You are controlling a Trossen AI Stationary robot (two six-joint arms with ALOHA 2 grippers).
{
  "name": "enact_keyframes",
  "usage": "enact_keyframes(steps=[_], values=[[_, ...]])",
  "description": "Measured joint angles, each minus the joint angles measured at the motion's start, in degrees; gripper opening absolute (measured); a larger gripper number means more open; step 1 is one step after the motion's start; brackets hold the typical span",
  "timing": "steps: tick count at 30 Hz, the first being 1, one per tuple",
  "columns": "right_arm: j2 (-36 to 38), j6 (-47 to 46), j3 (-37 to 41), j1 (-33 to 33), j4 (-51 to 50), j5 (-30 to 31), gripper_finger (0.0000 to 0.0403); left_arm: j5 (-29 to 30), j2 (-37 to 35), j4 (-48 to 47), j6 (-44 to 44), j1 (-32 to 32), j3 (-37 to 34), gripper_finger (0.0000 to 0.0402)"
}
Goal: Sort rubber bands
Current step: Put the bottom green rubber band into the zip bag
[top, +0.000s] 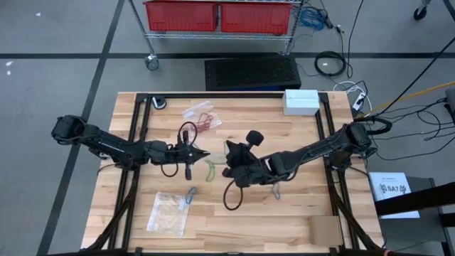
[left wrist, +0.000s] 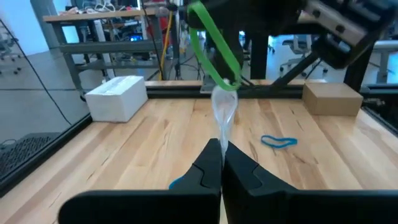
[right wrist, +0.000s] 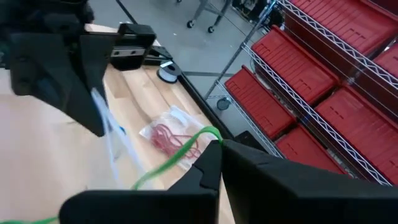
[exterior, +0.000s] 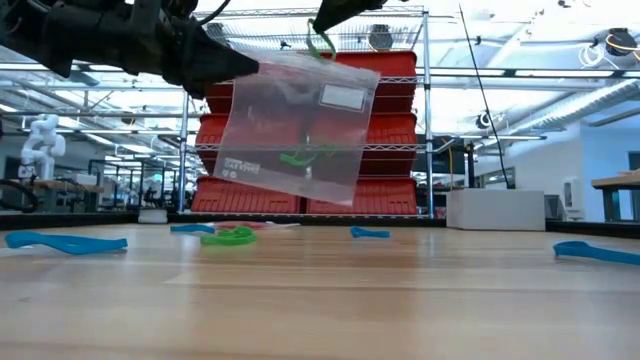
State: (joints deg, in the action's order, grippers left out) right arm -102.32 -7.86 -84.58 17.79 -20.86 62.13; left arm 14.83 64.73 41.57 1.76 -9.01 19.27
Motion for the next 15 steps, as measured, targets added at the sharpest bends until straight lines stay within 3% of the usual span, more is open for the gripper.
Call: enact_keyframes(steps=[15], values=[[-0.38, -0.33, -0.01, -0.91, 0.32, 0.8, 0.0, 0.41, 0.0, 1.44, -1.55, 0.02, 0.0, 0.0]])
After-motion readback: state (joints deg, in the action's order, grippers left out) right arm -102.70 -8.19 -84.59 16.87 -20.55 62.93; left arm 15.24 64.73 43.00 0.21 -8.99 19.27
